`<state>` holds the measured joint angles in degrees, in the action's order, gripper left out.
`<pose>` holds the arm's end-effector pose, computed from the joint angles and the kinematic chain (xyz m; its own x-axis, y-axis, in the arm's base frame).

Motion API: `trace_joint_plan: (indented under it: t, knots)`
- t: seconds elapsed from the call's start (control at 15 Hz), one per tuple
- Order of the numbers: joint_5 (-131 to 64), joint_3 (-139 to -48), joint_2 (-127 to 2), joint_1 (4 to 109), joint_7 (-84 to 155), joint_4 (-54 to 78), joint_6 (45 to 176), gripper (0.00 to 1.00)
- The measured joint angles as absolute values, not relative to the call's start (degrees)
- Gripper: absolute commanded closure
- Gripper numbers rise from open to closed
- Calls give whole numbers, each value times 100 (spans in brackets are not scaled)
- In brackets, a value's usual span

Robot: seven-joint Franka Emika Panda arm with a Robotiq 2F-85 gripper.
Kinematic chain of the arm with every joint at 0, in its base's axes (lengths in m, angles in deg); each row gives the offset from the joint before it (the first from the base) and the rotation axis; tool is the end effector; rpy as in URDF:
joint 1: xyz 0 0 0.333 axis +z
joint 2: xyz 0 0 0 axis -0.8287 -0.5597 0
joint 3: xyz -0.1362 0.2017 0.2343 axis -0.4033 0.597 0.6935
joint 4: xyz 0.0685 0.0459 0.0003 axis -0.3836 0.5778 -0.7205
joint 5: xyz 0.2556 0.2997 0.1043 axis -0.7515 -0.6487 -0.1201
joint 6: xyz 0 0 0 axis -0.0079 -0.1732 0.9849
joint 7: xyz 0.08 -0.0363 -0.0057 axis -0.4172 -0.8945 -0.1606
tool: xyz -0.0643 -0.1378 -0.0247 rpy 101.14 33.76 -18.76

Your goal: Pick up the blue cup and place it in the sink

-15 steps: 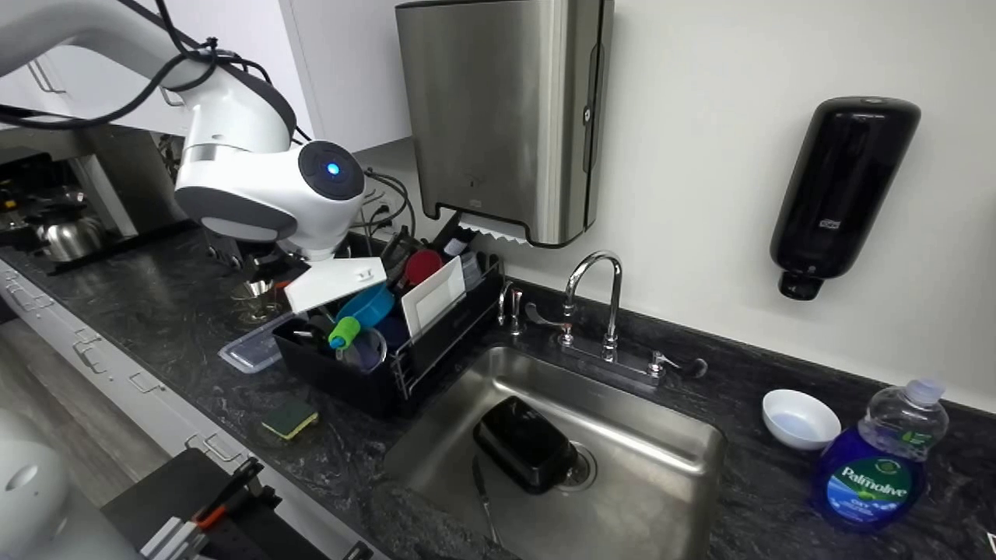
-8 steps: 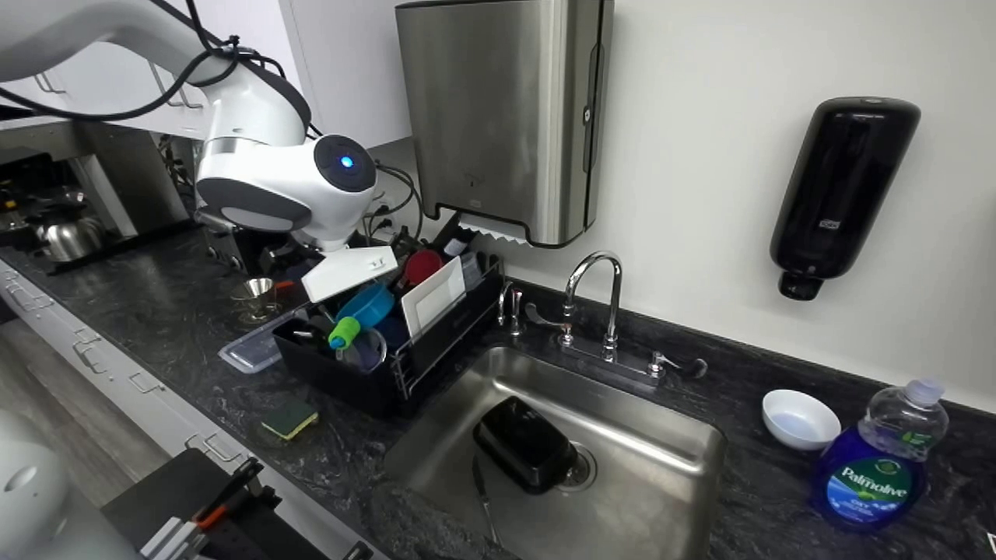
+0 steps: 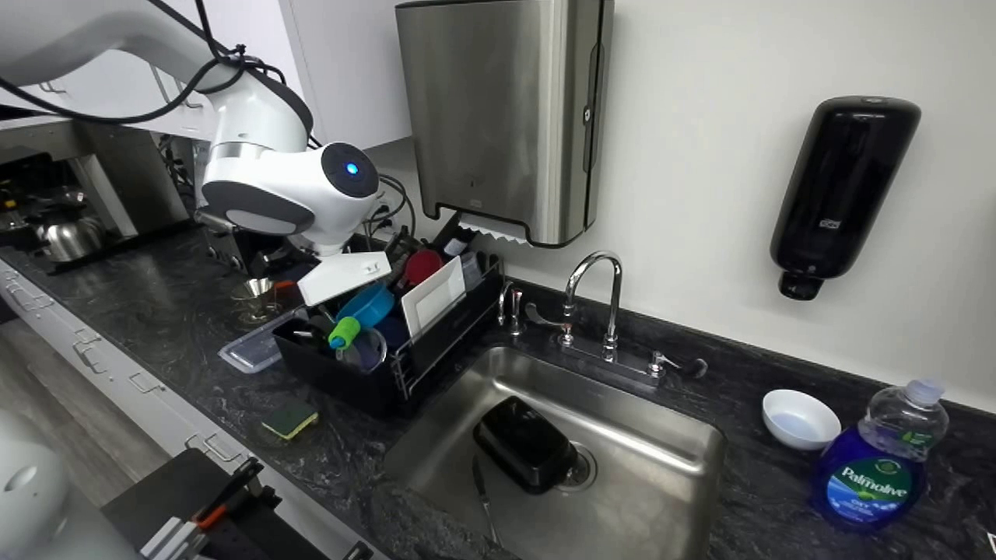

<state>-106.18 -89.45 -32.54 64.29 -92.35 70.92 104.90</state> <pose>0.4116 0.1231 0.3037 0.1210 0.6342 0.7637 0.9860 -0.1656 -0.0188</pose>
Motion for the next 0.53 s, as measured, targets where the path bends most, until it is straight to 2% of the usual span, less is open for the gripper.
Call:
trace_joint_plan:
  t: [0.2,0.27,0.33,0.53]
  knots:
    - [-10593,-8945,-3325,6423,-9235,7029,10343,0]
    - [-10571,-8945,-3339,6417,-9235,7012,10317,9]
    - [-10548,-8945,-3349,6408,-9235,6997,10302,28]
    - [-10495,-8945,-3369,6372,-9235,6968,10261,48]
